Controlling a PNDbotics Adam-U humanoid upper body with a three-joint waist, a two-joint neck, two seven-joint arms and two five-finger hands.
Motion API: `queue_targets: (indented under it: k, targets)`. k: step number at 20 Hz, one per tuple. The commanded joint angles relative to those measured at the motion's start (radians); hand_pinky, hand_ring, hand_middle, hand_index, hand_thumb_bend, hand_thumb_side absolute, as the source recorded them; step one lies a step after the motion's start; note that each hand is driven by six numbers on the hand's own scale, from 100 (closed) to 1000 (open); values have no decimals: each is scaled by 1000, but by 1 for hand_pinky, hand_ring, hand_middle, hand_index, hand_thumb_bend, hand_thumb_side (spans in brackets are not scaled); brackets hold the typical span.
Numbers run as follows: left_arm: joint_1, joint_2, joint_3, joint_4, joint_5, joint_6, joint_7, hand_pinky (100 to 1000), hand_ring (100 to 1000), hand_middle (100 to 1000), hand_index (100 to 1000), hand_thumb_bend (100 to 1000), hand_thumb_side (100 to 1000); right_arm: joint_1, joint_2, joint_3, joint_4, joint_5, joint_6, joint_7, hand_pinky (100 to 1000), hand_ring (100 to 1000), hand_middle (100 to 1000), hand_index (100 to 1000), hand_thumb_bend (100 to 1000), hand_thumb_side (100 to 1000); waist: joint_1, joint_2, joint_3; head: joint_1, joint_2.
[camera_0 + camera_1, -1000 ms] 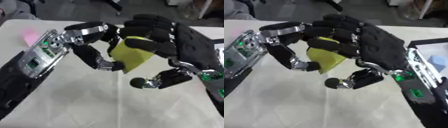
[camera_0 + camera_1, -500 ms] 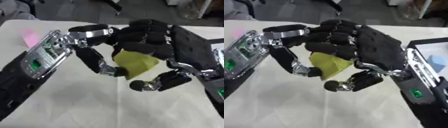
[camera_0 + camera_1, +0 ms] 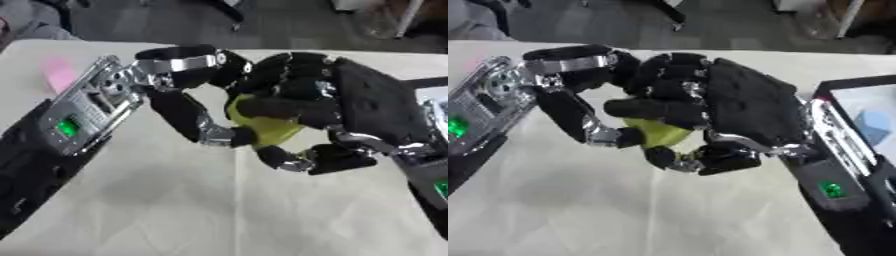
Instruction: Pick up the objects with one hand, pass them to the other hand, and then place them into the box on the other side of the table.
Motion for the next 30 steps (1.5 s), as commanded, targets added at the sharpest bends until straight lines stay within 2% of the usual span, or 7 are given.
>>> queue_targets:
  k: [1, 2, 7, 14, 18, 23, 30]
  targets:
    - [-13, 22, 10, -33, 12, -9, -11, 685, 473, 382, 500, 248, 281, -9, -18, -21, -7, -10, 14, 7, 671, 544, 327, 837, 100, 100, 13, -31, 1, 1, -2]
    - [-12, 24, 13, -34, 15, -11, -14, 695, 493, 408, 523, 262, 300, -9, -19, -22, -7, -13, 16, 4, 660, 522, 297, 821, 100, 100, 12, -31, 1, 2, -2]
    - [0, 39, 39, -20, 37, -46, -55, 741, 610, 554, 679, 396, 451, -10, -28, -29, -7, -34, 10, -27, 643, 440, 276, 765, 100, 100, 11, -32, 2, 1, -2]
    - [7, 38, 59, 6, 57, -93, -81, 746, 621, 574, 706, 410, 502, -14, -43, -35, -7, -37, 5, -73, 592, 300, 232, 733, 100, 100, 11, -32, 0, 0, -2]
    - [8, 39, 69, 7, 65, -101, -81, 750, 635, 594, 723, 425, 532, -15, -47, -37, -7, -32, 4, -93, 569, 286, 225, 721, 100, 100, 11, -31, 0, -2, -2]
    - [9, 41, 100, 7, 63, -115, -50, 767, 676, 640, 753, 505, 624, -22, -62, -46, -7, -20, 6, -123, 565, 289, 228, 729, 100, 100, 9, -34, 0, -5, -2]
    - [34, 61, 219, 27, 12, -164, 52, 782, 702, 674, 770, 518, 659, -23, -137, -85, -7, 23, 16, -180, 566, 306, 241, 756, 100, 100, 6, -35, 0, -33, -2]
